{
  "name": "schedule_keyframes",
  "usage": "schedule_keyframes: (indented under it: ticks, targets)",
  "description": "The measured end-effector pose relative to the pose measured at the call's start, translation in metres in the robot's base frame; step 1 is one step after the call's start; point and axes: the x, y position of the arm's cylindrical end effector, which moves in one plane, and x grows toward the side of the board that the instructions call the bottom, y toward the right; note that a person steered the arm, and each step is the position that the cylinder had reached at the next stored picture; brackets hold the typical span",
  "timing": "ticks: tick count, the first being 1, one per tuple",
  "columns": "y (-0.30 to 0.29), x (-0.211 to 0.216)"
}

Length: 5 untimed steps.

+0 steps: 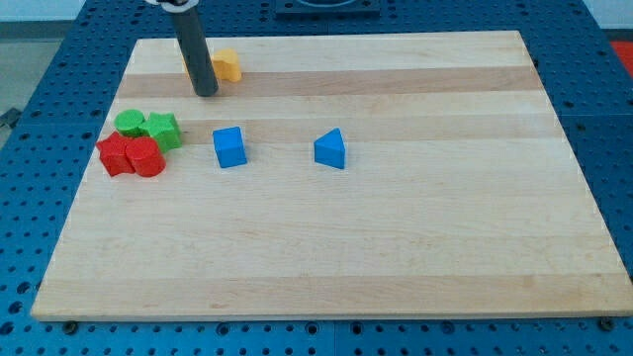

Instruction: Push both the yellow blocks to the top left corner of the board

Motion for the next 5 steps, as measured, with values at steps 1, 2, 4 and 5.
schedule_keyframes:
  ticks: [1,2,4,5]
  targets:
    - [0.029,0.003]
    - [0.074,-0.009]
    - [0.082,-0.041]
    - [0.066,-0.047]
